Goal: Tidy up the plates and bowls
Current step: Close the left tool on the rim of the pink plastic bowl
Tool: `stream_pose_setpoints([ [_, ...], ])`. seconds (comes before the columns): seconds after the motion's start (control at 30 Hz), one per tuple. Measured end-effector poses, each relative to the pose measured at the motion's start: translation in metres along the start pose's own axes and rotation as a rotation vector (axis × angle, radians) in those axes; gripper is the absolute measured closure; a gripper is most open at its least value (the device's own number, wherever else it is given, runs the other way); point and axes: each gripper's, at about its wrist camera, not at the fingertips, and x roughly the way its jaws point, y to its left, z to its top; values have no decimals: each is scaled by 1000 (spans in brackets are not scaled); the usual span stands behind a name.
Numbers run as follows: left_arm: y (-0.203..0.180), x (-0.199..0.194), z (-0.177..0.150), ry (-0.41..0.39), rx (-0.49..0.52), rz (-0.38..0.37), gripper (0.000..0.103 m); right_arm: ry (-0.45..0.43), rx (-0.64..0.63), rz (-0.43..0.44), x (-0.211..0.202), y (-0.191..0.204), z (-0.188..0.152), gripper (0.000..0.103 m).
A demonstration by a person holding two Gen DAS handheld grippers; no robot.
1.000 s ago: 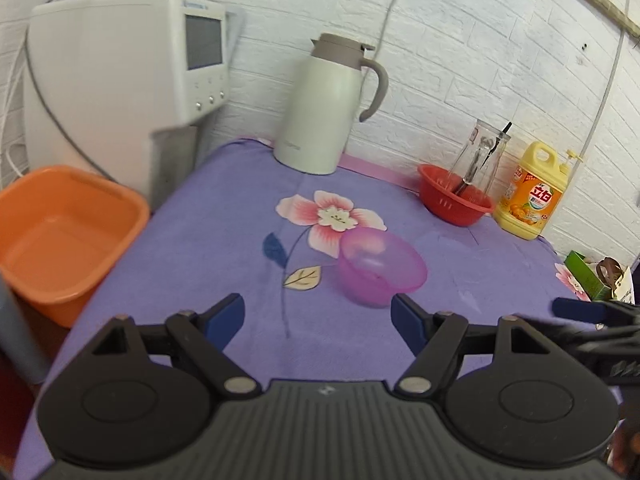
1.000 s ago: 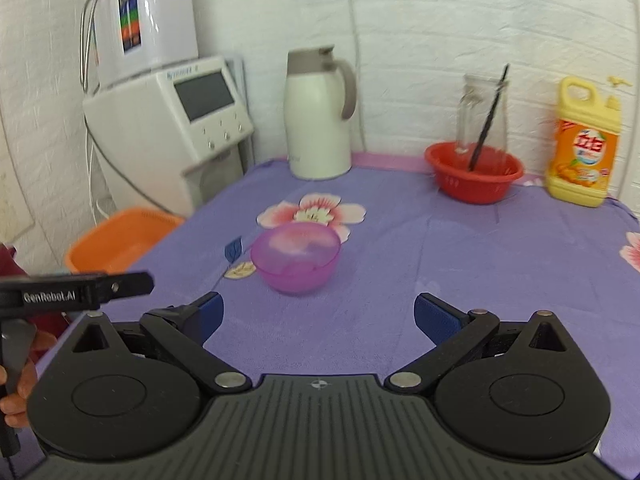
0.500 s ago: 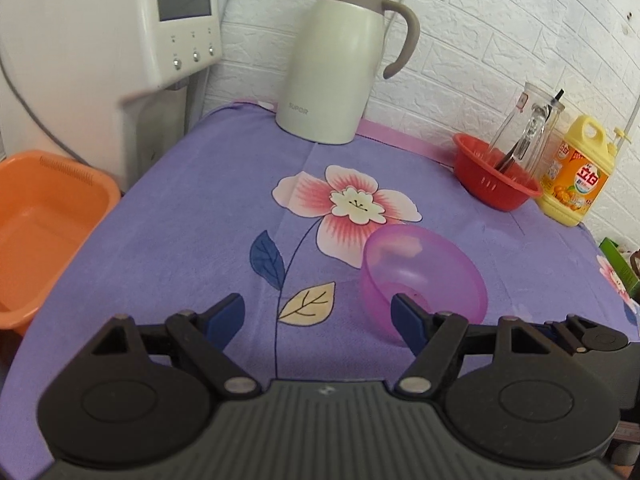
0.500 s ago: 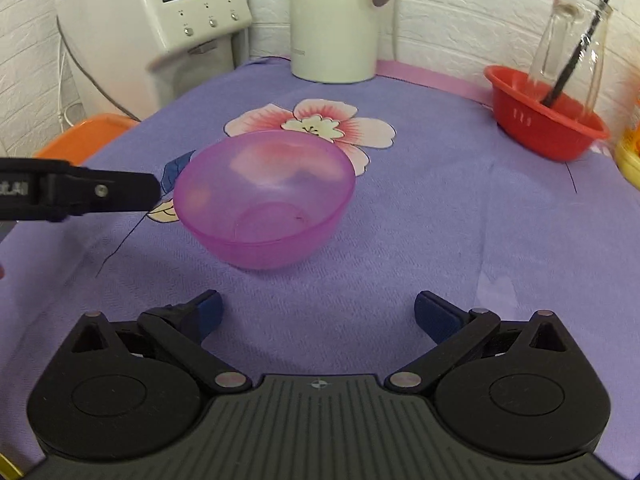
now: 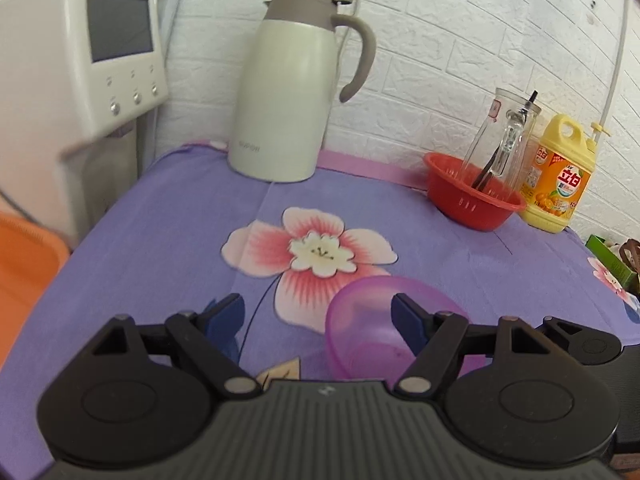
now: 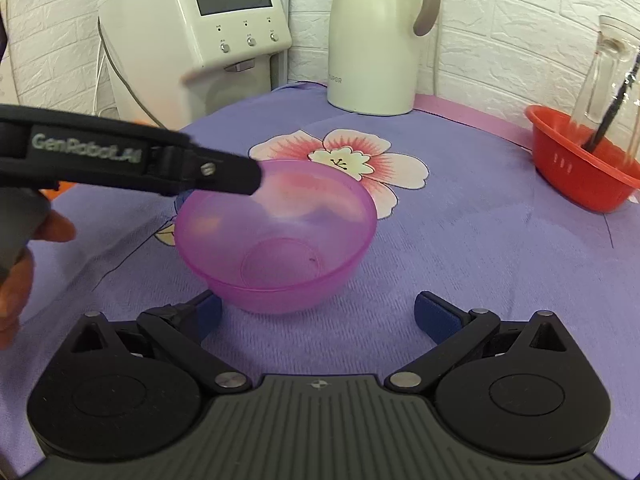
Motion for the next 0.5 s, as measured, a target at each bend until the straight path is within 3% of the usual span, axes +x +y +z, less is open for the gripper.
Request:
stream_pose_setpoints([
  [0.3, 5, 36, -4, 93, 3, -66, 29, -11, -12, 19, 8, 2, 4, 0],
  [0.5, -1, 43, -3, 99, 57, -78, 29, 11, -7, 16, 14, 5, 12, 0],
])
